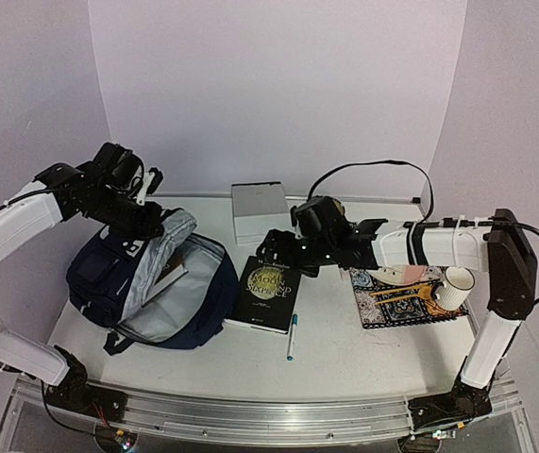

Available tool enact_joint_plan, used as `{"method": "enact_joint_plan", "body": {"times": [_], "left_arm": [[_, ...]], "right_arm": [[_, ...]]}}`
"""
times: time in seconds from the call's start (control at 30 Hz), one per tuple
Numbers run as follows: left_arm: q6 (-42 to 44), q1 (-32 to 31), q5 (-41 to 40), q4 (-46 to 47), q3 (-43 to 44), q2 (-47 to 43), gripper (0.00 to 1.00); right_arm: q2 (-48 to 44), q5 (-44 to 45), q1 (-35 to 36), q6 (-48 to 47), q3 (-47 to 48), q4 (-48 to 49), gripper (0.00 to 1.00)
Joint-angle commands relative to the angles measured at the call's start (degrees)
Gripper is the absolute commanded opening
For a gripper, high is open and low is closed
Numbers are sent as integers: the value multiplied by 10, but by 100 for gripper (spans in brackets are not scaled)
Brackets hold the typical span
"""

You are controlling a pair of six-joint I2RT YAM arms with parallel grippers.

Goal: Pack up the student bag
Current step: Place the largest pocket of the bag in the student bag.

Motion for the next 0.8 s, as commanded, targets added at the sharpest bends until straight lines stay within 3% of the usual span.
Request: {"method": "enact_joint_plan", "body": {"times": [0.0,0.1,0.33,0.43,0.77], "left_arm": [[7,5,-71,-18,-8,20,0],[-2,5,-68,-17,-16,31,3],[-33,5,-27,-5,-5,29,32],[-43,5,-25,-1,17,22,40],[-71,5,-4,28,93,9,52]], "right_arm": [[-18,-5,-13,-2,-31,-7,91],[-7,-9,-28,6,-54,1,91],[22,-54,-50,17,-89,44,89],[37,-64,-52,22,-92,56,88],[56,-80,-65,29,-118,81,85]]}}
